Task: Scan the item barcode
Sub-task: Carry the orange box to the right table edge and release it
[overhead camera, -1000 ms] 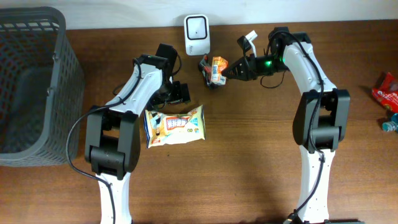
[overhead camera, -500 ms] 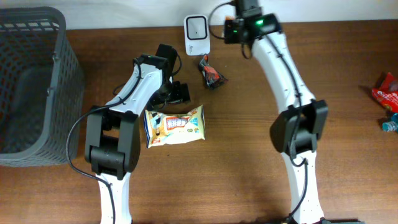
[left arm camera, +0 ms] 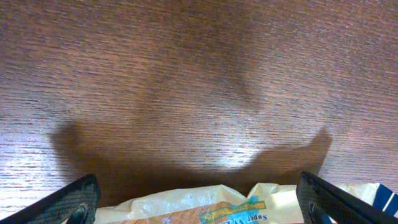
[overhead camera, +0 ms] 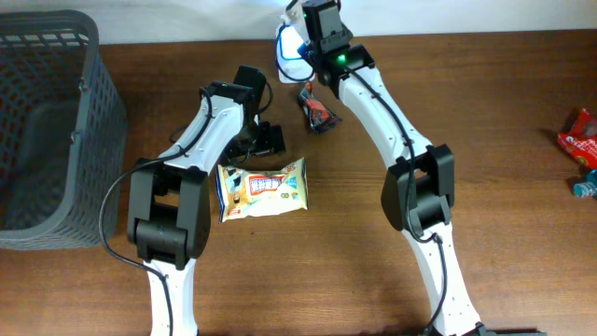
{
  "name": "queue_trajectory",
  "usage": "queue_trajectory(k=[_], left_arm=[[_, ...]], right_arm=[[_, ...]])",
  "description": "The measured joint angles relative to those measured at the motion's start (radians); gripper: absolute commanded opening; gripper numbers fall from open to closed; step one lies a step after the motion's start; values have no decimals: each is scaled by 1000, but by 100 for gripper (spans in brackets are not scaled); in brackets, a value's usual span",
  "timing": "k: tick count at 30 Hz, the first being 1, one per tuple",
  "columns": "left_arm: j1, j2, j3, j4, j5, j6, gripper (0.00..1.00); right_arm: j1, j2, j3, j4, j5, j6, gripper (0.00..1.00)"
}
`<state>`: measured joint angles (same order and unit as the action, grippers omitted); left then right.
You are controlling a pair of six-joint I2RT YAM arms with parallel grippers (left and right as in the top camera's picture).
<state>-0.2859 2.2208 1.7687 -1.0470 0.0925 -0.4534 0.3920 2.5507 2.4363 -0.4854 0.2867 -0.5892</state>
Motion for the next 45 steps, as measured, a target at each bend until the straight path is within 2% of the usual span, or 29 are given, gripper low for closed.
queue_trajectory(k=[7, 10, 15, 18, 21, 22, 25, 31, 38, 40, 41, 43, 45], left_arm=[[0, 0, 0, 0, 0, 0, 99], [0, 0, 0, 0, 0, 0, 99], [0, 0, 0, 0, 0, 0, 99], [0, 0, 0, 0, 0, 0, 99], [0, 0, 0, 0, 0, 0, 99], [0, 0, 0, -1, 0, 0, 99], [-1, 0, 0, 0, 0, 0, 99], [-1, 0, 0, 0, 0, 0, 99], [-3, 0, 0, 0, 0, 0, 99], [-3, 0, 0, 0, 0, 0, 99], [-3, 0, 0, 0, 0, 0, 99], [-3, 0, 0, 0, 0, 0, 99], [-4, 0, 0, 0, 0, 0, 99]], right_arm=[[15, 9, 0, 4, -11, -69, 4], [14, 10, 0, 27, -11, 17, 4], [-37, 9, 19, -32, -18, 307, 4], [-153, -34, 27, -158, -17, 515, 4], [-341, -119, 43, -388, 33, 752, 4], [-448, -153, 50, -469, 47, 805, 4], [-637, -165, 50, -686, 57, 924, 4], [-947, -163, 49, -888, 61, 975, 4], [-1083, -158, 18, -910, 60, 979, 5], [-1108, -158, 4, -896, 60, 979, 13], [-1119, -158, 0, -891, 60, 980, 24], [-1135, -154, -4, -869, 60, 980, 57], [-1134, -148, -6, -856, 60, 982, 73]])
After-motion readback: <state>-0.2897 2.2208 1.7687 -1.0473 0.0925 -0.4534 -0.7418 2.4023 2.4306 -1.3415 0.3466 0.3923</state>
